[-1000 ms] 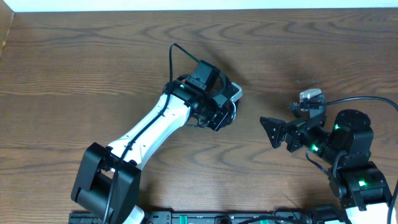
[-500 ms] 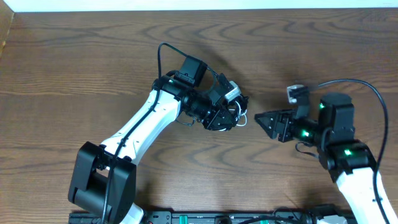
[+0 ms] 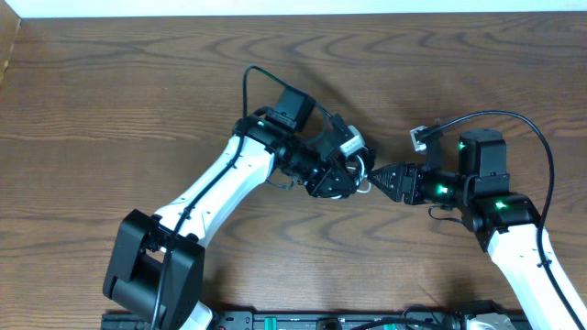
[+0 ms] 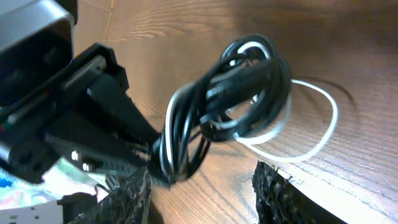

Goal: Untangle cables

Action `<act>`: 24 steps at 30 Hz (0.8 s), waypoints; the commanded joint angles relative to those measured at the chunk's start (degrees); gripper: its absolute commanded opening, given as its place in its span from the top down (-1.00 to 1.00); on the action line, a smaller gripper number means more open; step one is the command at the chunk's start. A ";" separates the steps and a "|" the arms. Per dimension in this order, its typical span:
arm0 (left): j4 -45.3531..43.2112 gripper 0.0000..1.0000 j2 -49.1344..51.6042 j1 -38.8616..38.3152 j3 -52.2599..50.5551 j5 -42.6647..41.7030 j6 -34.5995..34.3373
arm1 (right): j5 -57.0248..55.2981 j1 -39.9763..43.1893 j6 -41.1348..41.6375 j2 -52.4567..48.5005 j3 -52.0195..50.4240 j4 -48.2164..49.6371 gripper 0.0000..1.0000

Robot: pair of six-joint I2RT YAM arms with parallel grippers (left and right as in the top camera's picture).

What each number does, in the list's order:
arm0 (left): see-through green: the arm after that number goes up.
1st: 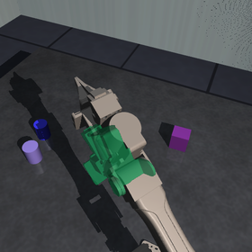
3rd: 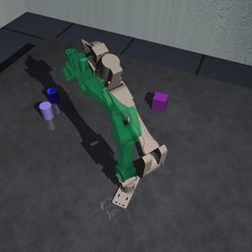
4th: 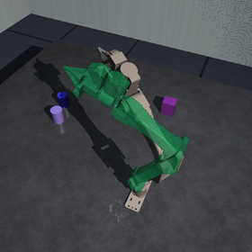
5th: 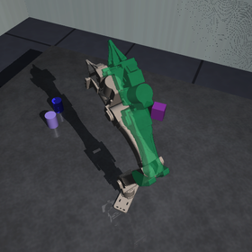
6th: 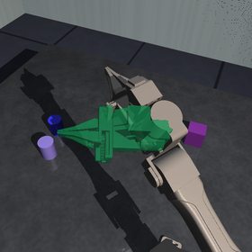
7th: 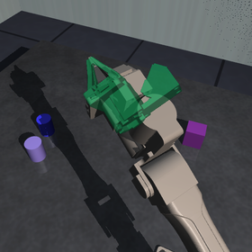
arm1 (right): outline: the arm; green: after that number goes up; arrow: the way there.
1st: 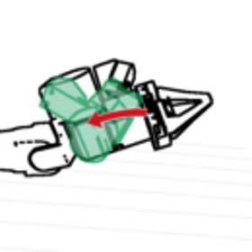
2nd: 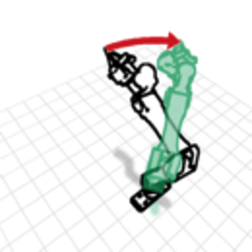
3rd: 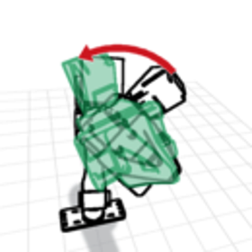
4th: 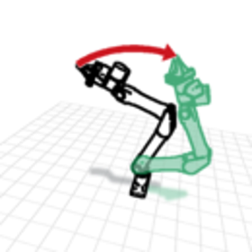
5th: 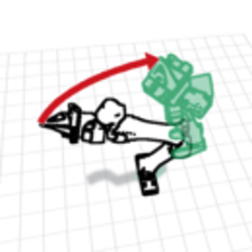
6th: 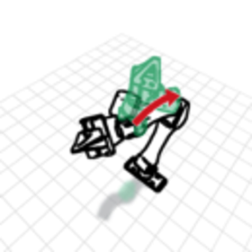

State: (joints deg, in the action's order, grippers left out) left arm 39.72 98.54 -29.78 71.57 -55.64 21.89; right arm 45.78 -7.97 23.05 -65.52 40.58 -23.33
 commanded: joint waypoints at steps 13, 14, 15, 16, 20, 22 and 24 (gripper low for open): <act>-1.22 0.85 -1.46 -1.33 -0.09 -4.81 1.64 | 1.01 -2.43 1.79 -0.13 1.33 -0.09 0.09; -1.22 0.85 -1.46 -1.33 -0.09 -4.81 1.64 | 0.70 -2.69 1.77 -0.13 1.33 -0.09 0.12; -1.20 0.85 -1.46 -1.33 -0.09 -4.81 1.64 | 0.28 -2.93 1.79 -0.13 1.33 -0.11 0.15; -1.16 0.86 -1.46 -1.33 -0.09 -4.83 1.62 | -0.85 -3.02 1.77 -0.13 1.33 -0.17 0.21; -0.52 0.85 -1.46 -1.31 -0.09 -4.74 1.64 | -3.32 -2.95 1.77 -0.13 1.33 -0.22 0.36; -0.26 0.85 -1.46 -1.31 -0.11 -3.82 1.64 | -4.98 -2.95 1.77 -0.13 1.33 -0.26 0.58; 0.13 0.85 -1.46 -1.31 -0.11 -3.30 1.64 | -6.93 -2.95 1.77 -0.13 1.33 -0.26 0.77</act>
State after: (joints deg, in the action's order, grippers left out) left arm 39.22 98.56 -31.14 71.57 -57.84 22.52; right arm 43.86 -10.74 25.26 -65.58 40.75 -23.51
